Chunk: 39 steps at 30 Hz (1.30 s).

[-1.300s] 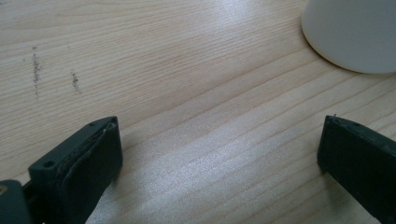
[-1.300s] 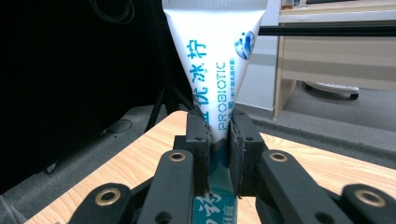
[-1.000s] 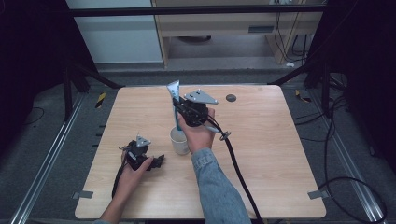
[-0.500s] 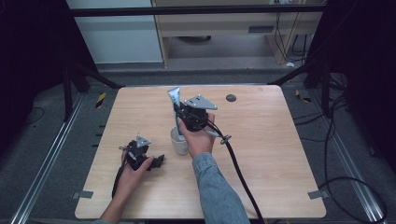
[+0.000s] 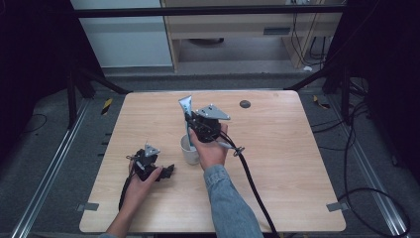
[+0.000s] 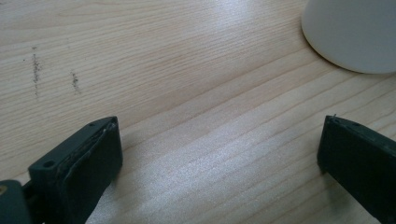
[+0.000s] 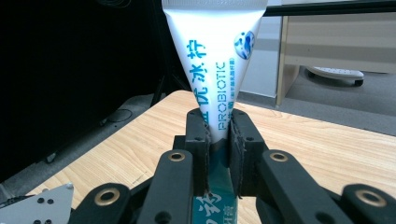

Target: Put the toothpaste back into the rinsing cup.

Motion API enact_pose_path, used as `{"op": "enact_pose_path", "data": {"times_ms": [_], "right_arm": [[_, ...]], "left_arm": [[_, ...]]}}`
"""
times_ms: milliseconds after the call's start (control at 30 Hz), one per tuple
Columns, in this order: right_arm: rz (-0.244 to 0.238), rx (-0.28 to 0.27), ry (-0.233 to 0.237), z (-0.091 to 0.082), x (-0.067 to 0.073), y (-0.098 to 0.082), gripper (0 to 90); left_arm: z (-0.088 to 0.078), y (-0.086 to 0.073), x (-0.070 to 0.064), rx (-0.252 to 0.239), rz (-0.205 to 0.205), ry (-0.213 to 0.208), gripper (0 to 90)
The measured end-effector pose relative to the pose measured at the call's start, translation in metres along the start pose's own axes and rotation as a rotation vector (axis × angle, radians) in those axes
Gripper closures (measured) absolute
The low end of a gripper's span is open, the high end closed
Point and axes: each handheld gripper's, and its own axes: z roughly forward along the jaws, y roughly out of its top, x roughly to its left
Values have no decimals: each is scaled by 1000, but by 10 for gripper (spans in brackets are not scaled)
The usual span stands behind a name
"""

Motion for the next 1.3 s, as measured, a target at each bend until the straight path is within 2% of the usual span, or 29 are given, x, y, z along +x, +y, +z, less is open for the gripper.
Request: {"op": "enact_pose_path", "data": {"times_ms": [1300], "right_arm": [[-10,22,-22,6,3,-24,793]], "left_arm": [[0,0,0,6,4,-2,0]]}}
